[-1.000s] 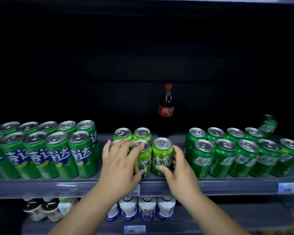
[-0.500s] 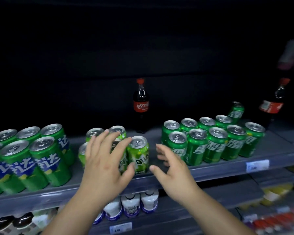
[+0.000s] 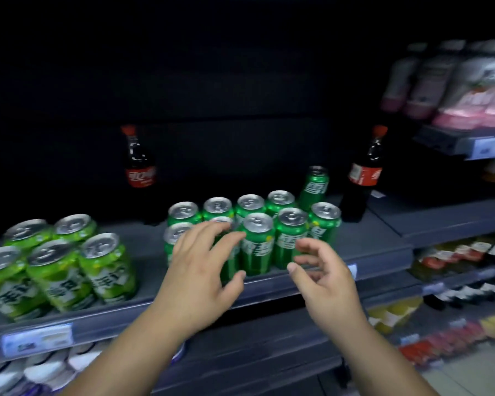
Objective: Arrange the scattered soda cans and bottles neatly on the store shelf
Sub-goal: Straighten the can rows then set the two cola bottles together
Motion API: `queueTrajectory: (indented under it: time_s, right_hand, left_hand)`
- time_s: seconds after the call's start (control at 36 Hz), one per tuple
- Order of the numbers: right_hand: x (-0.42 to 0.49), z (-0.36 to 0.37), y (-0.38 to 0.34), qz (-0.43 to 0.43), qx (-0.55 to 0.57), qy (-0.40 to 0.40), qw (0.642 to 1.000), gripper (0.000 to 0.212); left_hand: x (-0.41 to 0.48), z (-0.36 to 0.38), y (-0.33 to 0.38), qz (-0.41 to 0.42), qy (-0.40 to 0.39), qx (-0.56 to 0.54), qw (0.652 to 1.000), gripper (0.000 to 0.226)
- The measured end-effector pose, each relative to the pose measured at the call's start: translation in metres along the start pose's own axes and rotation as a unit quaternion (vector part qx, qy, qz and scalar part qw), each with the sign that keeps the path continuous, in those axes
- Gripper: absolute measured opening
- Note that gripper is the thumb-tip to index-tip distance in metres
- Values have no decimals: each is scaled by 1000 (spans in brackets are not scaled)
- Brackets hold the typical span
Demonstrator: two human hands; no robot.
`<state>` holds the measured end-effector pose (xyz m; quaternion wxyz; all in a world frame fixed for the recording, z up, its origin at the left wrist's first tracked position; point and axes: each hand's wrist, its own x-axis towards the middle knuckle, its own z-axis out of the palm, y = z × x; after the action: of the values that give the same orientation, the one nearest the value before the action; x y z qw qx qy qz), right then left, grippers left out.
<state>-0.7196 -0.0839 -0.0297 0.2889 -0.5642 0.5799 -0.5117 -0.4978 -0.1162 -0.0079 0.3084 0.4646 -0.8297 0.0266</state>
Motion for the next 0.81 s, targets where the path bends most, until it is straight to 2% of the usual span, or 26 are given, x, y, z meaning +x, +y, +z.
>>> queueTrajectory:
  time_s: [0.11,0.28,0.44,0.53,0.67,0.81]
  right_hand:
    - [21,-50,19,4,-9,6,1000,38]
    - [57,-97,43,-1,-18,-40,999,46]
    - [91,-89,59,1,-30,-95,995,68]
    - [103,-78,64,0,-39,-99,994,78]
    - [121,-74,72,-18,-68,-92,993,76]
    - [132,-89,76,-18,-53,-177,983,73]
  left_hand:
    - [29,27,34,-3,1,6,1000,58]
    - [64,59,69,-29,14,50,998,59]
    - [71,72,80,-63,-22,108,992,62]
    - [69,74,79,-57,-4,114,992,58]
    - [70,78,76,-58,49,77,994,50]
    - [72,79,76,-68,56,66,994,52]
